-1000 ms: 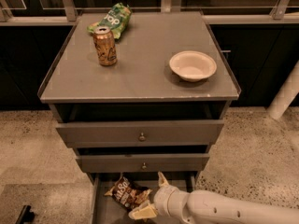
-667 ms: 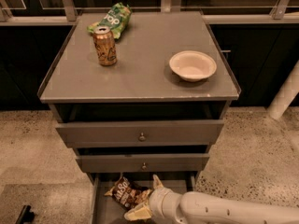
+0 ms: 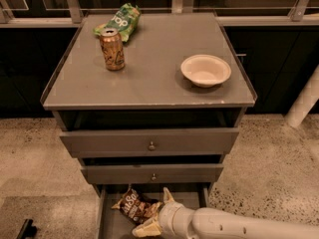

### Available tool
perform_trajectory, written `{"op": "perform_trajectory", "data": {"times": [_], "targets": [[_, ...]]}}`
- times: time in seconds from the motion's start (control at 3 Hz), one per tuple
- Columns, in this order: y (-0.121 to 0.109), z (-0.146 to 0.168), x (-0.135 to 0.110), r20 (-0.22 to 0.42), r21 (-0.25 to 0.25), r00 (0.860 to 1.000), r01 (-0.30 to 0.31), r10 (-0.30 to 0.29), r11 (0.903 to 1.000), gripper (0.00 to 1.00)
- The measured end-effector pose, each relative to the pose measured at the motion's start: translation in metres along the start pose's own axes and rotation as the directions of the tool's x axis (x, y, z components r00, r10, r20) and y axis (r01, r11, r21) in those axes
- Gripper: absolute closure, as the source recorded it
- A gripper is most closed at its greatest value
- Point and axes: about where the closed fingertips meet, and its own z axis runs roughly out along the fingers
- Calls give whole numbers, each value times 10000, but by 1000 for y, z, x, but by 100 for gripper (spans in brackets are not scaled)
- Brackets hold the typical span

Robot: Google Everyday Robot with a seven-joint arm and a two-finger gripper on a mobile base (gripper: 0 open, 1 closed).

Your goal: Pick brown chip bag from bottom drawer and place on counter

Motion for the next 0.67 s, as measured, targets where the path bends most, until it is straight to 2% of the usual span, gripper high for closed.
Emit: {"op": "perform_trajectory", "data": {"times": [0.33, 0.67], "targets": [[1, 17, 6, 225, -70, 9992, 327, -325, 9994, 0], [5, 49, 19, 360, -388, 9988, 345, -331, 9987, 0]]}}
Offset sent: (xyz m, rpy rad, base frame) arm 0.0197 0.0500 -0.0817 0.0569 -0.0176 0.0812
